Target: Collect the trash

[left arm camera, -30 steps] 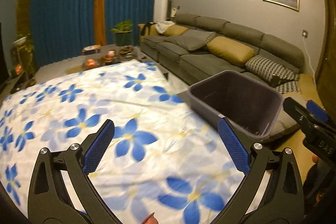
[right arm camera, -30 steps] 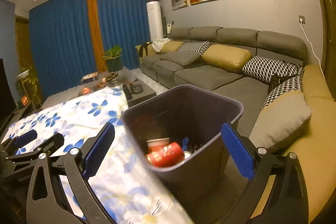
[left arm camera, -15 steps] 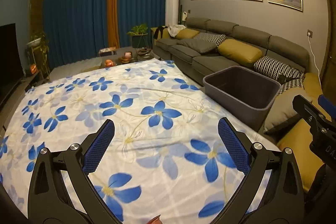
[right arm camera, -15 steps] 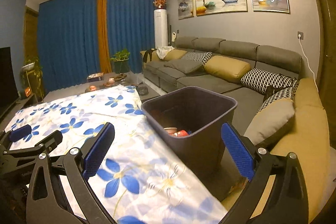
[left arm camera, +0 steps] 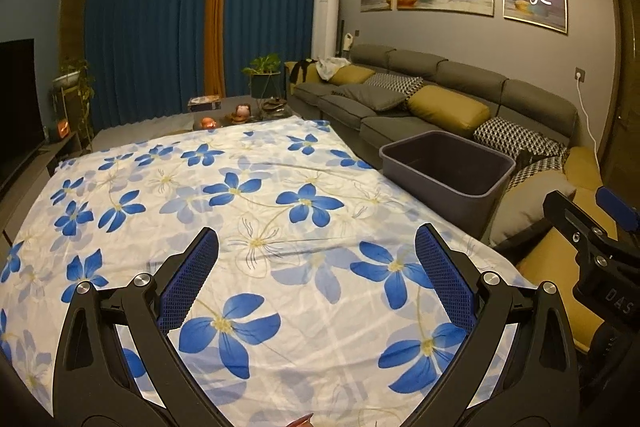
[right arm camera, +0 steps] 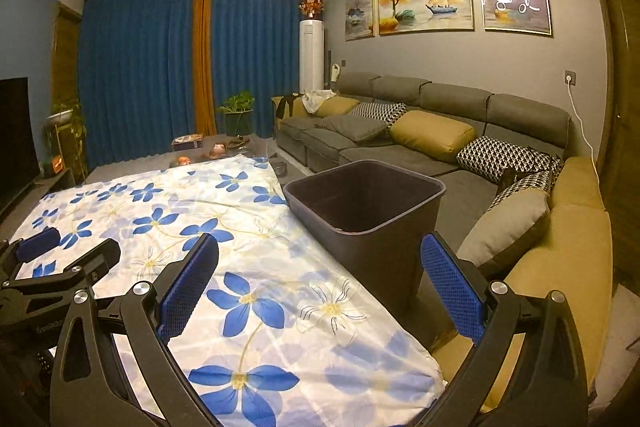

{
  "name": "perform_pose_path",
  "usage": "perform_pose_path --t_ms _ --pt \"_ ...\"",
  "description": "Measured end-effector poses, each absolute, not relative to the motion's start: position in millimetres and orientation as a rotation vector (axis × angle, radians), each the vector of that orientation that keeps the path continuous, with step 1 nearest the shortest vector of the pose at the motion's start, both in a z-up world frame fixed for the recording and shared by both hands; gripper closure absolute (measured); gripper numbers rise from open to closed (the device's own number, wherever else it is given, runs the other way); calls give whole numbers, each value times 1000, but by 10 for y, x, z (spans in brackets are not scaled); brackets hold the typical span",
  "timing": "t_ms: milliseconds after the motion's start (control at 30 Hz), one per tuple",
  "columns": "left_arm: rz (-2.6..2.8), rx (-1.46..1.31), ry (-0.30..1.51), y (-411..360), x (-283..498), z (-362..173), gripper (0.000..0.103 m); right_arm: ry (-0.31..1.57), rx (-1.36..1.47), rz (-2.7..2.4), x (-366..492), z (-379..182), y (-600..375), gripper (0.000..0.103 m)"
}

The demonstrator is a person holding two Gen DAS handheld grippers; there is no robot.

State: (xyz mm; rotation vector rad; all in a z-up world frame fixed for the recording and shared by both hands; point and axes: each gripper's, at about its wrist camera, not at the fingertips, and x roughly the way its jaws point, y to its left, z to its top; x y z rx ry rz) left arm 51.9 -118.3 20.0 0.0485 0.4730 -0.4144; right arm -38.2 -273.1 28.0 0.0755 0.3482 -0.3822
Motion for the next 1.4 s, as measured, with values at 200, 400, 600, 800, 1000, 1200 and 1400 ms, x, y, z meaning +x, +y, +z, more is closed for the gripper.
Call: perform_pose_path --t_ms 200,400,600,800,1000,1200,1400 --pt "-424 31 466 -1136 448 218 6 338 60 -381 -453 300 -2669 6" --pt "-431 20 466 -1113 407 219 6 329 60 -380 -504 314 -2662 6" --pt "-437 15 461 -1109 375 234 6 326 60 -381 -519 311 -2666 6" --pt "-443 10 464 -1112 353 233 6 324 63 -381 -538 308 -2665 6" --pt "-446 9 465 -1121 345 226 6 319 64 -389 -551 318 -2665 6" --pt "-451 7 466 -1128 343 213 6 321 67 -390 -556 320 -2664 6" --pt "-451 8 466 -1127 344 212 6 322 69 -389 -558 320 -2666 6"
